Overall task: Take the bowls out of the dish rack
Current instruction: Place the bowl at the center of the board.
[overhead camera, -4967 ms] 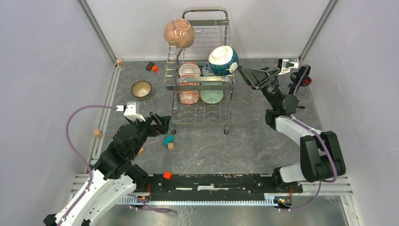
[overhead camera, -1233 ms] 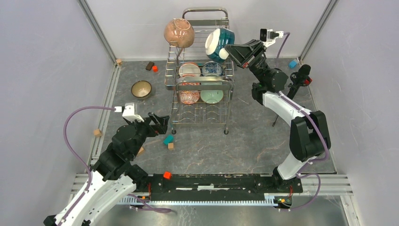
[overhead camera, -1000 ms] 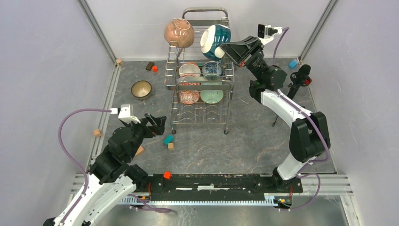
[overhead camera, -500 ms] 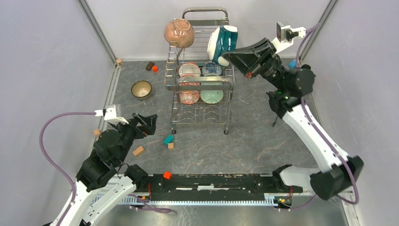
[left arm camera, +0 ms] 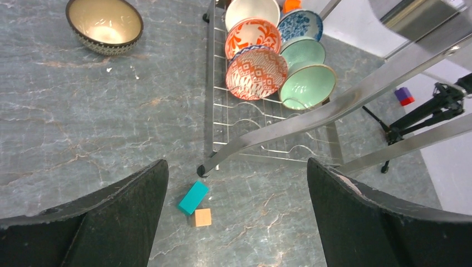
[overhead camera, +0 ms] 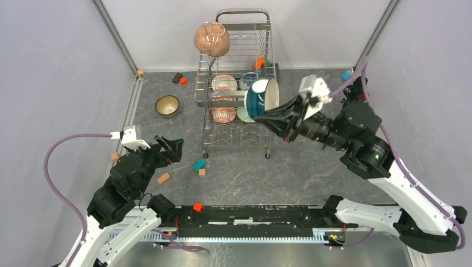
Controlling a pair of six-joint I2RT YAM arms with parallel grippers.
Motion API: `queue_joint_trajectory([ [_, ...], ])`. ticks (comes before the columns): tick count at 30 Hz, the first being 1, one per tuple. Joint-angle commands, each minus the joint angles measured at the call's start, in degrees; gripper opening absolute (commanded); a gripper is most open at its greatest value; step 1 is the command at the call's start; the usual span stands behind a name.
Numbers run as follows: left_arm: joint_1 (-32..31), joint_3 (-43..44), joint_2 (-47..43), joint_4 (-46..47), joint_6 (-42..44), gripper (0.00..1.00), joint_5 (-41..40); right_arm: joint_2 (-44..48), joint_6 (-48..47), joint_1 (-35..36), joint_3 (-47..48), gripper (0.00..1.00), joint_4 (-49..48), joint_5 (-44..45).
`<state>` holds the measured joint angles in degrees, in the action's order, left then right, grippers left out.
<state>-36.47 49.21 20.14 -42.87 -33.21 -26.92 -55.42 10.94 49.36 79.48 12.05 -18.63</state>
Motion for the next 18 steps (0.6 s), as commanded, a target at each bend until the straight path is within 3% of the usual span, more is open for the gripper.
queue_joint_trajectory([
  [1, 0.0, -0.5, -0.5, -2.8, -1.1, 1.0, -0.9, 0.5, -16.1, 10.8, -0.2, 0.0, 9.4, 18.0],
  [7, -0.1, -1.7, -2.0, -3.7, -1.4, 1.0, -0.6, -4.3, -24.9, 32.4, 0.2, 0.0, 11.0, 39.9],
  [11, -0.1, -1.5, -2.6, -4.7, -1.6, 1.0, -1.2, -7.9, -29.2, 41.8, -3.4, 0.0, 11.3, 50.4],
  [18, -0.1, -1.9, -2.6, -5.4, -2.1, 1.0, 1.5, -7.6, -30.3, 45.4, -20.1, 0.0, 5.3, 53.4],
])
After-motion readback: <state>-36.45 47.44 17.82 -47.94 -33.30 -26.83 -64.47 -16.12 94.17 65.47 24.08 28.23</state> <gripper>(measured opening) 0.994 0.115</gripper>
